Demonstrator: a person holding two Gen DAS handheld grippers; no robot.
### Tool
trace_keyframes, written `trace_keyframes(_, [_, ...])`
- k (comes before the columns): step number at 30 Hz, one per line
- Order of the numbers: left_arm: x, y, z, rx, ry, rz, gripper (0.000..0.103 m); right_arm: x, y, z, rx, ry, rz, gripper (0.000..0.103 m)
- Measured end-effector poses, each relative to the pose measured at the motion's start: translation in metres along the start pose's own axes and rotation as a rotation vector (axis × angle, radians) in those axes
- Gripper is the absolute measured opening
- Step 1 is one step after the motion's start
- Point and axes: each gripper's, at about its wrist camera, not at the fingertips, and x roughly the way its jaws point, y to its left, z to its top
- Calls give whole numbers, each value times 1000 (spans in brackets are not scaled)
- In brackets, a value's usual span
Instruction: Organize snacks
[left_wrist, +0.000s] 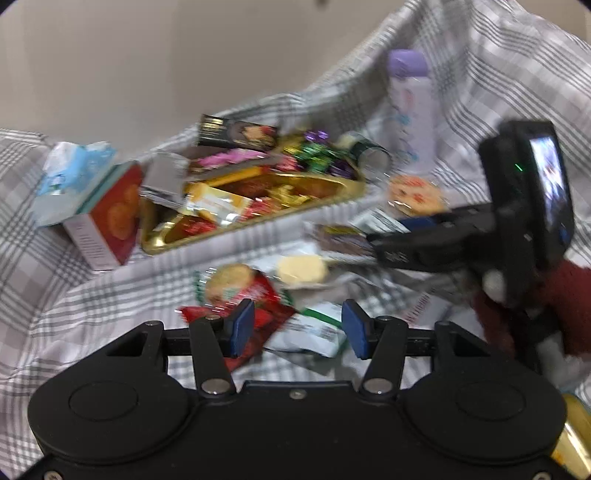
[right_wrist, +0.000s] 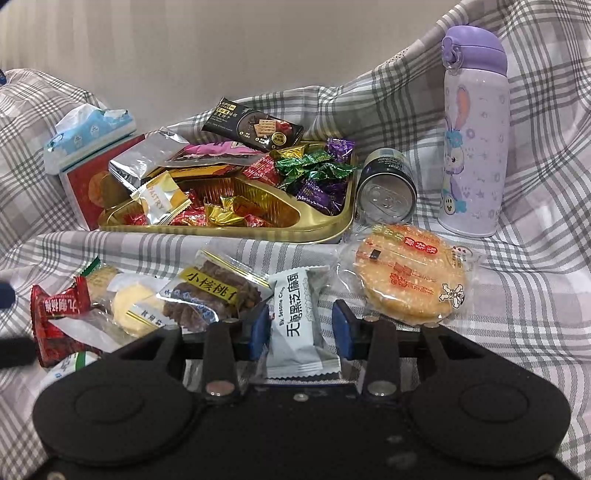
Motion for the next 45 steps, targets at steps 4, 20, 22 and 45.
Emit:
trace_keyframes(4, [9, -8, -2, 5, 29, -22, 59, 0, 0, 0, 3, 0, 0, 40])
trace_keyframes(20, [36, -3, -4, -47, 47, -37, 61, -2, -2, 0, 28, 0, 10, 40])
trace_keyframes(22, [37, -2, -2, -62, 41, -49, 61, -2, -2, 0, 30, 0, 10, 40])
trace_keyframes(45, [7, 11, -29, -100, 41, -88, 41, -2, -4, 0, 48, 2, 17, 40])
